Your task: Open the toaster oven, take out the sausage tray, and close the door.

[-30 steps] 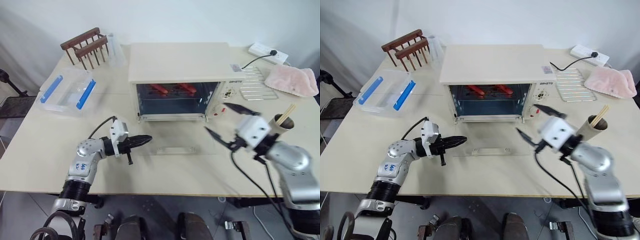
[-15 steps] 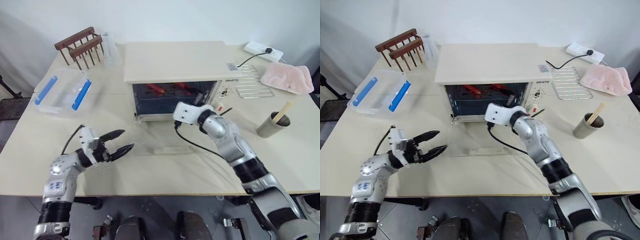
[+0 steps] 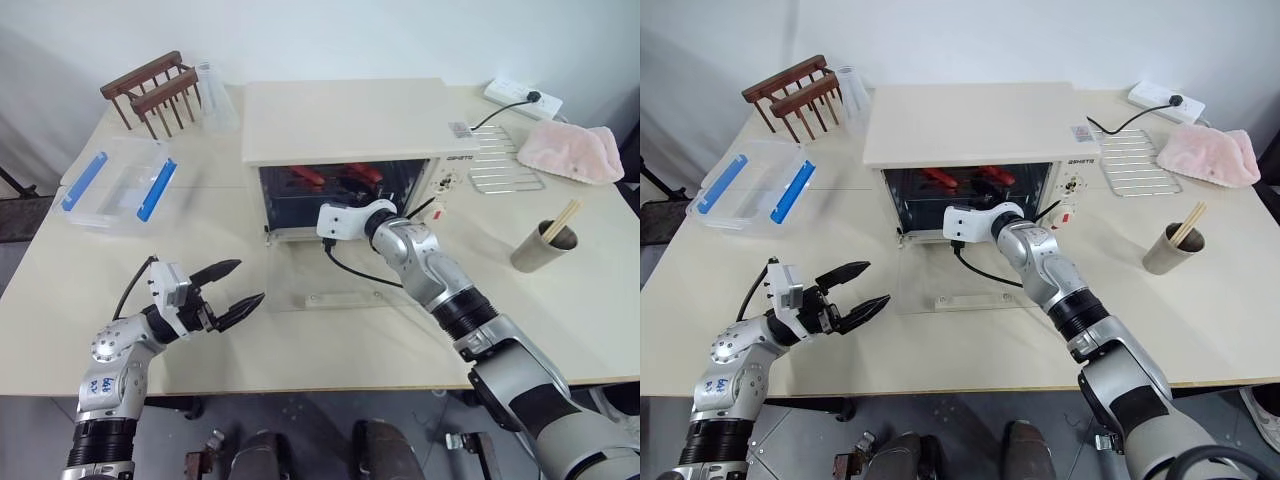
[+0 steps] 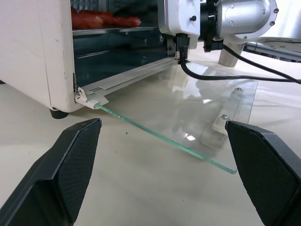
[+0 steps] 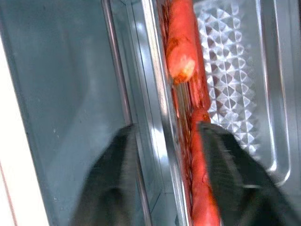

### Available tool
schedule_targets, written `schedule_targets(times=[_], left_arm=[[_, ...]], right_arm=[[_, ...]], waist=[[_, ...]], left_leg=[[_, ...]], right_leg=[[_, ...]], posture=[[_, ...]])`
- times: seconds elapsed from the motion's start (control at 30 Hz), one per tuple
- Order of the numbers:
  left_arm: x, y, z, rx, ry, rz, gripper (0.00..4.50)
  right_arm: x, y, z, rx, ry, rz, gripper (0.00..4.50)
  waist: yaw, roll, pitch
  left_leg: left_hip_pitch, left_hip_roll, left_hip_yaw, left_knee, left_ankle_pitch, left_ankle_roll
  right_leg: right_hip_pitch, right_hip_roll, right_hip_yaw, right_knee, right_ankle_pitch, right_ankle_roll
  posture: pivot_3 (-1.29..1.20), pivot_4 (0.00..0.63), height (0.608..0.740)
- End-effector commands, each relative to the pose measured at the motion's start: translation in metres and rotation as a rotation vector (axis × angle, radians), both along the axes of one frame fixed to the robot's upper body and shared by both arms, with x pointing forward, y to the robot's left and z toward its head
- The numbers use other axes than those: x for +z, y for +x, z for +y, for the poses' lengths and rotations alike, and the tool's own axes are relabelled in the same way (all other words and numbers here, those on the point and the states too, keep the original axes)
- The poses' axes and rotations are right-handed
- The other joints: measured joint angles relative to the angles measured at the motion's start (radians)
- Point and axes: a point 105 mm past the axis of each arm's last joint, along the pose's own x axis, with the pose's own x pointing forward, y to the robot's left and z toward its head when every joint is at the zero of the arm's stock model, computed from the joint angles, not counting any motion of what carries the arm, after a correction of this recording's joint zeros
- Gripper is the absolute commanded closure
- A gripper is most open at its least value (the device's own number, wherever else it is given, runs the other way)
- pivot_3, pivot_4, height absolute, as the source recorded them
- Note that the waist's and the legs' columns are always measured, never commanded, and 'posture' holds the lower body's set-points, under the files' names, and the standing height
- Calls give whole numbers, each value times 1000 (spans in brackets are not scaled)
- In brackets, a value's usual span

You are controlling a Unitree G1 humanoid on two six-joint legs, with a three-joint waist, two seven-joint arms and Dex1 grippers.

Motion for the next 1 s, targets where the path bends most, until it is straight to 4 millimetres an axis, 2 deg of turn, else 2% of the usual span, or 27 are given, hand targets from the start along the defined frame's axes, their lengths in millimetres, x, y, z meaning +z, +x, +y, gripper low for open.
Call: schedule_targets(times=[0.03, 0.1, 0.2, 0.27, 0.4, 0.73, 0.9, 1.0], left_arm=[[9, 0, -5, -38, -19, -28, 0], [11, 2, -5, -41, -21, -28, 0], [12, 3, -5, -44, -25, -28, 0], [10, 2, -9, -89, -45, 45, 0], [19, 10, -21, -127, -41, -4, 0], [35, 22, -27, -155, -74, -46, 0], [38, 24, -20, -143, -85, -44, 0], [42, 24, -10, -121, -111, -30, 0]], right_arm=[[17, -1, 6, 22, -1, -63, 3888], [18, -1, 6, 26, -8, -68, 4480], [20, -2, 7, 35, -7, -76, 4480], [32, -6, 8, 65, 3, -129, 4480], [43, -18, 6, 146, -40, -162, 4480], [31, -50, 9, 225, -65, -54, 4480], [18, -63, 4, 231, -59, -19, 4480], [8, -79, -4, 243, -46, -6, 4480]], waist=[[0, 0, 0], [0, 0, 0], [0, -1, 0], [-1, -1, 0], [4, -1, 0], [-4, -1, 0], [-6, -1, 0], [-5, -1, 0]], left_leg=[[0, 0, 0, 0, 0, 0], [0, 0, 0, 0, 0, 0], [0, 0, 0, 0, 0, 0], [-1, 0, 0, 0, 0, 0], [-3, 0, -1, 0, 0, 0], [-3, 0, -1, -2, 0, 0], [-3, 0, -1, -1, 0, 0], [-3, 0, -1, -1, 0, 0]], right_leg=[[0, 0, 0, 0, 0, 0], [0, 0, 0, 0, 0, 0], [0, 0, 0, 0, 0, 0], [0, 0, -1, 0, 0, 0], [-1, 0, -1, 0, 0, 0], [-2, 1, -3, -1, 0, 0], [-2, 1, -3, 0, 0, 0], [-2, 1, -3, -1, 0, 0]], posture=[[0, 150, 740], [0, 150, 740], [0, 150, 740], [0, 150, 740], [0, 150, 740], [0, 150, 740], [0, 150, 740], [0, 150, 740]])
